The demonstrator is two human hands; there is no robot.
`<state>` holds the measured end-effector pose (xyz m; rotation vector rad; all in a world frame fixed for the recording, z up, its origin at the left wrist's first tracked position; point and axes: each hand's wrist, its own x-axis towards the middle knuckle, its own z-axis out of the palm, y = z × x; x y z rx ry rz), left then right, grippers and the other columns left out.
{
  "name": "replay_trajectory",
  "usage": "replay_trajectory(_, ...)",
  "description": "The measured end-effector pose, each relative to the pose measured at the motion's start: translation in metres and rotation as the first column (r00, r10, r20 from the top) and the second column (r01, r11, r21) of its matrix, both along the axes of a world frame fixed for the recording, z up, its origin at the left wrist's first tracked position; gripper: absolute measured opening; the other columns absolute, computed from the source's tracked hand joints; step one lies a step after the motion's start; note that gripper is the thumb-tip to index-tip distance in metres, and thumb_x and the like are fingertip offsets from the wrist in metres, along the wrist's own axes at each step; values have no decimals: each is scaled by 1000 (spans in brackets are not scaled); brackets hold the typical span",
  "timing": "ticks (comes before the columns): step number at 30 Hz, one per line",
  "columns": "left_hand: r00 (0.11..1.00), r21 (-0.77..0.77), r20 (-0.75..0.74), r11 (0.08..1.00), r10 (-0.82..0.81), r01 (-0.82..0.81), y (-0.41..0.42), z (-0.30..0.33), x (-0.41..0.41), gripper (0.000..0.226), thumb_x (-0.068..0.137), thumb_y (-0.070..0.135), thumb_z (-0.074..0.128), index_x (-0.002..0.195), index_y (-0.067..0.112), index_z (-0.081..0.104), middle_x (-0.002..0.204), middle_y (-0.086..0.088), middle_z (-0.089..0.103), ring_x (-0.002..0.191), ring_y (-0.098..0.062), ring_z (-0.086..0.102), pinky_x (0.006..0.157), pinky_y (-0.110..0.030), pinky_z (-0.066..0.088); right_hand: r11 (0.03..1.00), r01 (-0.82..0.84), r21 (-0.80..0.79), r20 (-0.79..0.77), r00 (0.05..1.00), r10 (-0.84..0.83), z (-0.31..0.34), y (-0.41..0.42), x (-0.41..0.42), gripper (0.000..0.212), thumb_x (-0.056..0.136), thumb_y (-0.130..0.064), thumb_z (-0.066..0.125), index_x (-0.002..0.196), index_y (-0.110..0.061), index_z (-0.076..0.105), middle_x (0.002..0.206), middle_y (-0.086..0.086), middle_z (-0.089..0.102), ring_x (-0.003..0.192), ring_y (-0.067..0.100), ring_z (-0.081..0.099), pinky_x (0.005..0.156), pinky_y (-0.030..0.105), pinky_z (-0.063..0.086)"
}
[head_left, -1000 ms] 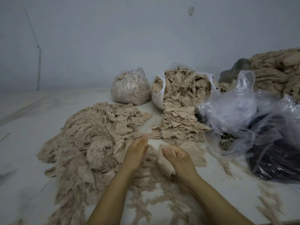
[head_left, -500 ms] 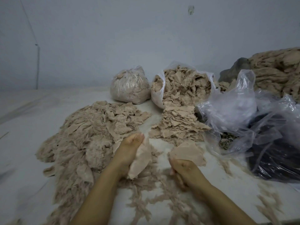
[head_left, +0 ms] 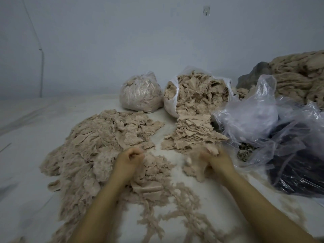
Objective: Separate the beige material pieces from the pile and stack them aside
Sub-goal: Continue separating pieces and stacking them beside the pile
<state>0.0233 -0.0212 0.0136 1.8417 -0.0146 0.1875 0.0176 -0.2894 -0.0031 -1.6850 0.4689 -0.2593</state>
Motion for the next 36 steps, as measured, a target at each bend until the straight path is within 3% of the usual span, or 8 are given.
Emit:
replay_trajectory(3,937,346,-213,875,-278,338,20,-6,-3,26,71,22,82,93,25,68,95,7,62,86,-9,62,74,-21,51,859,67,-507,-95,987,-133,-12,-11,1,44,86,-25,64,126,-13,51,124,15,55,115,33,50,93,38,43)
replay_trajectory(5,919,655,-242,646,-312,392,26,-10,-1,24,75,25,78,97,25,69,100,12,61,90,1,58,77,-14,45,840,85,-536,56,996,-66,-15,3,-10,23,88,-18,61,111,-14,58,110,10,59,108,28,52,85,30,41)
replay_trajectory(7,924,730,-190,582,-331,358,25,-9,-2,4,83,19,69,85,22,70,91,13,64,81,7,55,72,-10,41,901,-77,-427,101,986,132,-17,27,-21,2,90,-20,62,89,-19,63,89,-2,63,87,18,59,69,16,42)
replay_trajectory(13,954,380,-8,881,-301,281,4,-5,-6,20,93,13,53,77,23,56,72,6,57,67,-10,50,64,-25,39,803,-496,-331,-74,862,502,-18,93,-38,30,74,-51,73,77,-21,70,70,-8,68,62,2,58,61,16,46)
replay_trajectory(20,995,-85,56,992,-84,89,-8,5,-10,20,98,7,45,79,13,50,57,2,54,38,-6,47,37,-18,36,950,-303,79,154,945,289,-13,95,-31,16,96,-16,55,81,-10,53,79,5,66,70,12,63,63,22,50)
replay_trajectory(25,915,112,152,927,-373,359,-23,11,-17,13,91,9,58,80,14,62,66,6,58,58,-3,50,57,-15,40,817,-555,156,210,827,522,-4,92,-37,31,86,-31,66,99,-4,59,81,7,65,75,22,62,70,29,52)
replay_trajectory(29,954,127,178,967,-241,220,-22,4,-7,16,92,16,59,77,12,62,61,8,52,52,0,44,53,-16,37,859,-512,14,280,826,488,-4,90,-38,19,90,-14,64,73,-11,55,57,-9,47,54,7,40,53,17,34)
replay_trajectory(36,995,274,98,961,23,-49,7,-10,3,29,96,26,52,71,12,57,67,1,57,61,-15,50,56,-27,36,931,-305,202,197,944,266,-7,60,-37,27,91,-21,62,66,-13,55,62,2,55,61,19,49,60,29,40)
